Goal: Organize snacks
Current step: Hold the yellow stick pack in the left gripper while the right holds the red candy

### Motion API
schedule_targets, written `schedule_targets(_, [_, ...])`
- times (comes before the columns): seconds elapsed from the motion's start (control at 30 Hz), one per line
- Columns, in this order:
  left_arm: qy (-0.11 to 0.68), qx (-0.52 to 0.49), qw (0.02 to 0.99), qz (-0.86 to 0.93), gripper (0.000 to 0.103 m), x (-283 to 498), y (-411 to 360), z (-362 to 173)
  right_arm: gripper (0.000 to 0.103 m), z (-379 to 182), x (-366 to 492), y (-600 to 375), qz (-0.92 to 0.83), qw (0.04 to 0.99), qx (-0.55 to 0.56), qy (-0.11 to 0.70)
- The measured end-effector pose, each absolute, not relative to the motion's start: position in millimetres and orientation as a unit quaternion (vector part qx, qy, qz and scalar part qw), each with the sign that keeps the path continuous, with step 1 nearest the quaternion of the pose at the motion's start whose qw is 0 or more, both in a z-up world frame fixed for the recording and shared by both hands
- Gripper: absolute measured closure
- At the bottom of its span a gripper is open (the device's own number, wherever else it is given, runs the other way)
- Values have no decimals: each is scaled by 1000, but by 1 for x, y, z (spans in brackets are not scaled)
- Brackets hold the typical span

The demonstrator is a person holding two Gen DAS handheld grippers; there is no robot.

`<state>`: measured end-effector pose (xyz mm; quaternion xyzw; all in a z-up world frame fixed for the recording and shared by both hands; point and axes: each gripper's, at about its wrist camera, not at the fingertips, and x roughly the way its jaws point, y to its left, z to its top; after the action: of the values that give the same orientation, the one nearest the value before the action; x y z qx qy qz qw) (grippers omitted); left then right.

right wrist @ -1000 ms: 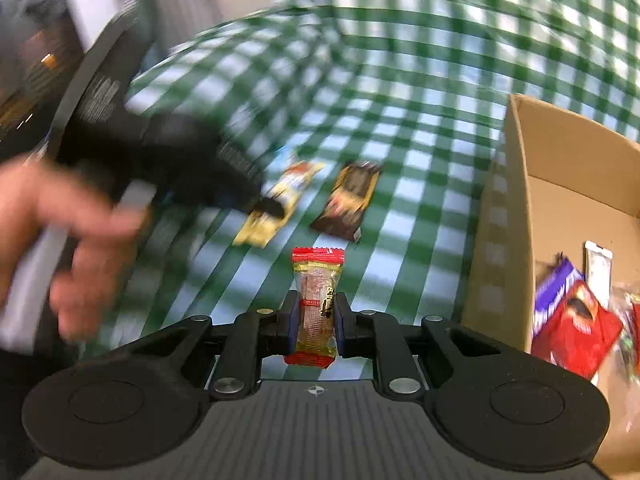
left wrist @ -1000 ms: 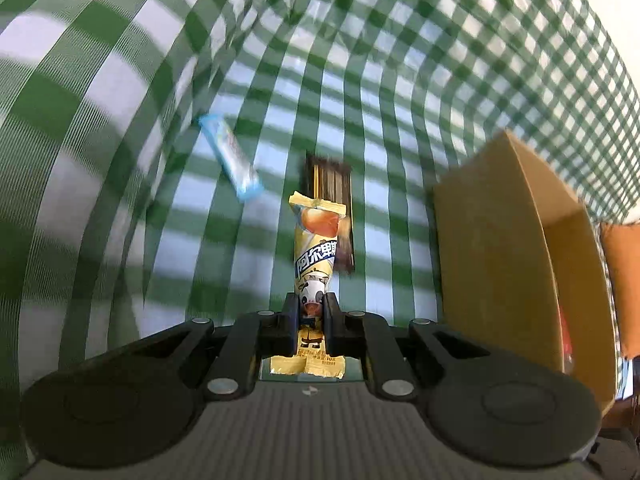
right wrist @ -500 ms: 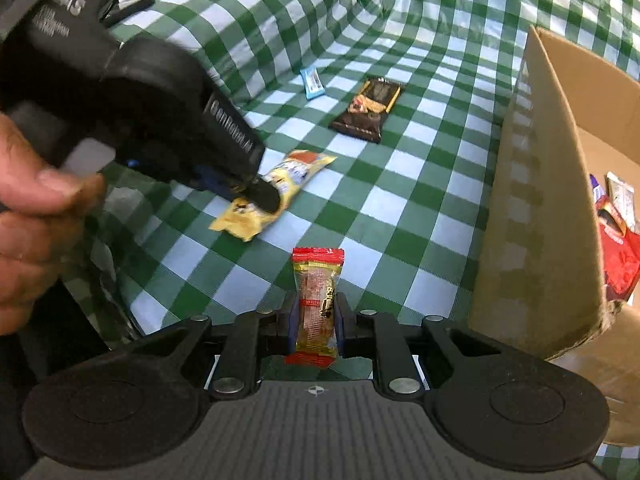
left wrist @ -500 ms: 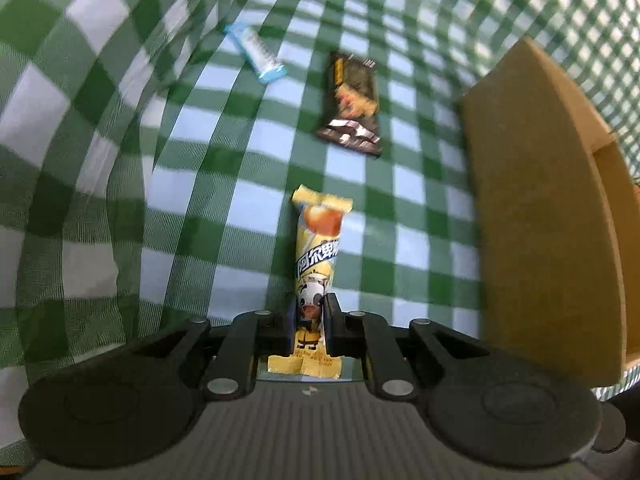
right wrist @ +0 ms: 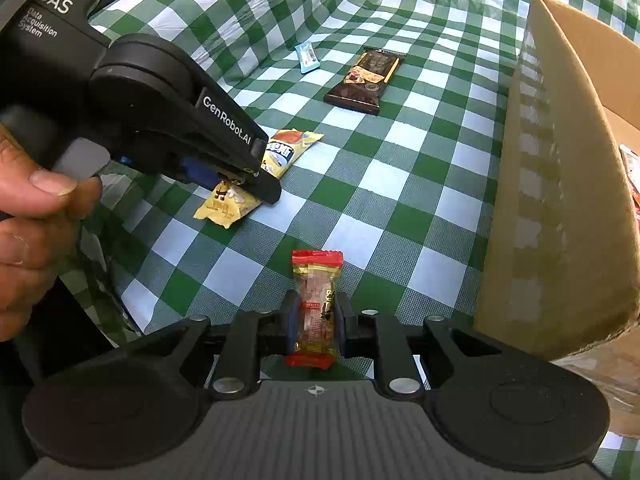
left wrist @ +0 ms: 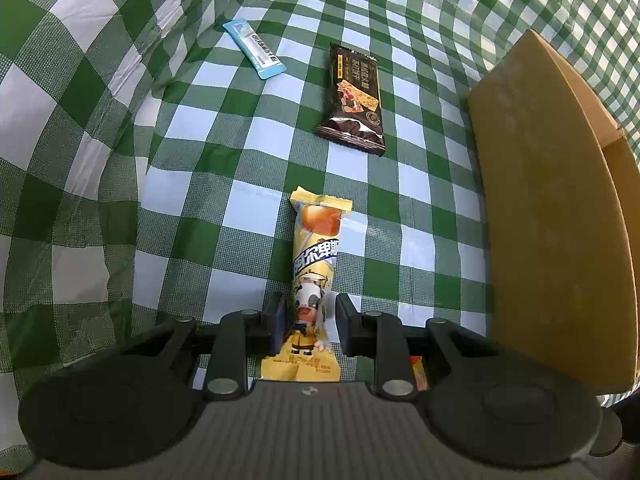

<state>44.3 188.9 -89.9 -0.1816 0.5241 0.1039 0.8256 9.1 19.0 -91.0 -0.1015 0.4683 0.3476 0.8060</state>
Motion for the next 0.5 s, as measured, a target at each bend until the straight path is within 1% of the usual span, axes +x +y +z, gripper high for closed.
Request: schedule_targets(0.5, [525, -174, 827, 100, 72, 47, 189, -92, 80, -92, 10, 22, 348, 809, -118, 458])
